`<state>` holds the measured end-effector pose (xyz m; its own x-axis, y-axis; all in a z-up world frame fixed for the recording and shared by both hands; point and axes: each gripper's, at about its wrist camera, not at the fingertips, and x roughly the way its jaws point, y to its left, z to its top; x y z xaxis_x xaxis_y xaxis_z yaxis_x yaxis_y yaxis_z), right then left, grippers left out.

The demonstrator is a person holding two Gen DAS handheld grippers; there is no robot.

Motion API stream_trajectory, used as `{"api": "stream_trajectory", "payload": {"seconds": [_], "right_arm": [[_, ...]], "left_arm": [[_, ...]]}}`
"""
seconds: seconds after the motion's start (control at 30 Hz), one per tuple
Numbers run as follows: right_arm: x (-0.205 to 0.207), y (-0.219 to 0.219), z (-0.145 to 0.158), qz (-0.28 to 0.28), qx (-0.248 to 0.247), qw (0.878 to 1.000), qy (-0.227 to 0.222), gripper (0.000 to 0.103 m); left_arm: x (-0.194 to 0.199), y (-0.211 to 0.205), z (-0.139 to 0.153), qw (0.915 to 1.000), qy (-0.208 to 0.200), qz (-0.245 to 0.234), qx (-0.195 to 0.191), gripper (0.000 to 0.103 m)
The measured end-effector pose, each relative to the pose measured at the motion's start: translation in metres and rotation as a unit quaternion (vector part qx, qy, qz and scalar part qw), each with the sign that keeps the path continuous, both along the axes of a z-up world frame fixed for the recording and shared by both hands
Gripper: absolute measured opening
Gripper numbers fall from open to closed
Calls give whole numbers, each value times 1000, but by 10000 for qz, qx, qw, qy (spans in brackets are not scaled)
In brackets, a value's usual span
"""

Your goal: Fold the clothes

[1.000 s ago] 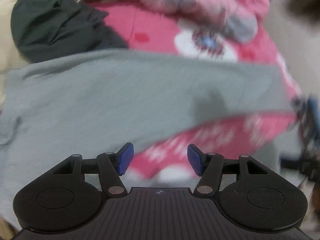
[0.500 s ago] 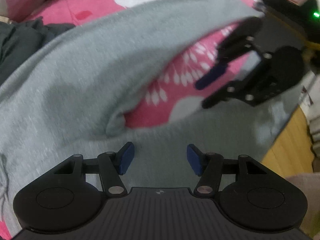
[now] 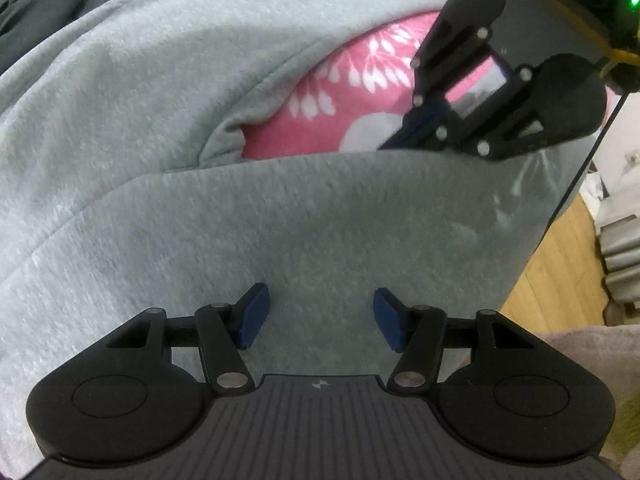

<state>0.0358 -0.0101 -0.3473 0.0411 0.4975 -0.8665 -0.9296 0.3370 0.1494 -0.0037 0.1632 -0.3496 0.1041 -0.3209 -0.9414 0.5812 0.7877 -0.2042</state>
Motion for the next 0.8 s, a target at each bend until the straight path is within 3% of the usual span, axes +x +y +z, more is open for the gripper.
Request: {"api": "stream_trajectory", "payload": {"seconds": [0.07,0.17,0.33,0.53,0.67,0.8], "right_arm": [[7,-5,16,-415,28,9984,-375,1],[21,-17,25,-1067,-20,9930,-502,1],[22,-23,-8,-1375,-342,9887,-481,1],[33,-24,-3,-1725,-489,9837,99,4],[44,-37,17,-2207,-488,9741,103,5],[54,-47,30,-2555,-153,9665,208,5]], "left_arm": [[-2,0,1,10000,7,-54,5,58],[-6,1,2,9999,11,-166,27,58],[-12,-1,2,9993,-24,-370,63,58],[-9,4,3,9991,-13,-429,31,59],[-3,15,-2,9992,-15,-400,-23,59],[-9,22,-1,9992,-30,-390,-52,59]]}}
